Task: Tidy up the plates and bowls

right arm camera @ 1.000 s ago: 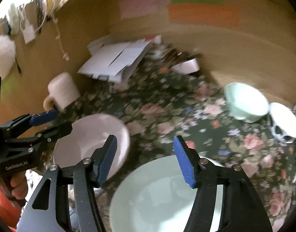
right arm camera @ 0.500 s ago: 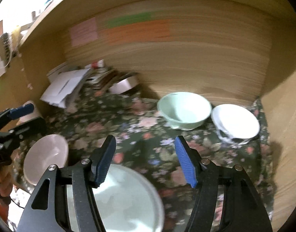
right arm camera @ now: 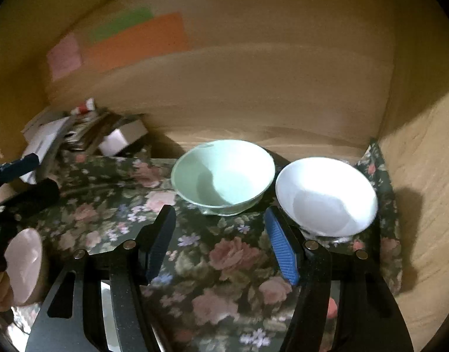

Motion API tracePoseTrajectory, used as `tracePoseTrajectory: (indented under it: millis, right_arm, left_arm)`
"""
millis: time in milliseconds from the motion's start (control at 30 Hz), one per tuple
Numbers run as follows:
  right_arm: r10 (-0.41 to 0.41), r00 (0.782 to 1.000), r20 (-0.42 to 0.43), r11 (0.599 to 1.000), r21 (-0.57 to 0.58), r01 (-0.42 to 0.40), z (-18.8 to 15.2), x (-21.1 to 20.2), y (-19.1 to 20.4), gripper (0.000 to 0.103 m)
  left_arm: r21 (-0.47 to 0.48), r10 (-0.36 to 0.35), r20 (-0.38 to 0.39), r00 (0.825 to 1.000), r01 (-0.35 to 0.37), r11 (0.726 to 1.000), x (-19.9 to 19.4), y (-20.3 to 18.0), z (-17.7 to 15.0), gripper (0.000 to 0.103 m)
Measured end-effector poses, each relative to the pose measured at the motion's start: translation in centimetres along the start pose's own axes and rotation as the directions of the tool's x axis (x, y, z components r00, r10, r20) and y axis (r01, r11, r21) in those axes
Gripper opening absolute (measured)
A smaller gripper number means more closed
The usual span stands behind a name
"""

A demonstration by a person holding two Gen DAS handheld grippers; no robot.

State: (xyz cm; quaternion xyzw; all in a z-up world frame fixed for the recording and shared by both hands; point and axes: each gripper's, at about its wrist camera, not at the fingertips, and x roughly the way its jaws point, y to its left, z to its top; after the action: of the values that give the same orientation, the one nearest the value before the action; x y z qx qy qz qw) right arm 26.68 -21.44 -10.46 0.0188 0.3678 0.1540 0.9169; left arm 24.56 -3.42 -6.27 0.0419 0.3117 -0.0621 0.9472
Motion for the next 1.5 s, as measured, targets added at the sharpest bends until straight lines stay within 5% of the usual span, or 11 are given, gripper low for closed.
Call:
tracePoseTrajectory:
  millis: [333,867,1200,1400,1500]
  right_arm:
    - [0.051,0.986,-0.16,0.988,0.151,-0.027,0.8,6.8,-3.0,0.033]
    - [-0.009,0.98,-0.2,0.991,0.132,0.036,1.6,10.2,-2.6,0.031]
    - [0.075,0.969,-0.235,0.997,0.037,-0.068,1.7,11.3,-0.3,0.023]
    - [0.135,0.96,-0.246,0.991,0.015,-0.136,1.2,9.7,0.0,0.021]
    - [0.156,0.954,-0.255,0.987,0.016,-0.157,0.8,8.8,0.1,0.021]
  left_arm:
    - [0.007,0.032,-0.145,0.989,-0.031,0.999,7.3,0.6,0.7,0.094]
    - [-0.037,0.013,-0.223,0.975,-0.021,0.999,10.7,2.4,-0.1,0.094]
    - [-0.072,0.03,-0.288,0.957,-0.053,0.996,11.9,3.9,-0.4,0.092]
    - [-0.133,0.011,-0.37,0.929,-0.065,0.989,13.4,5.2,-1.1,0.078]
    - [-0.133,0.03,-0.37,0.928,-0.085,0.987,13.7,5.3,-1.1,0.071]
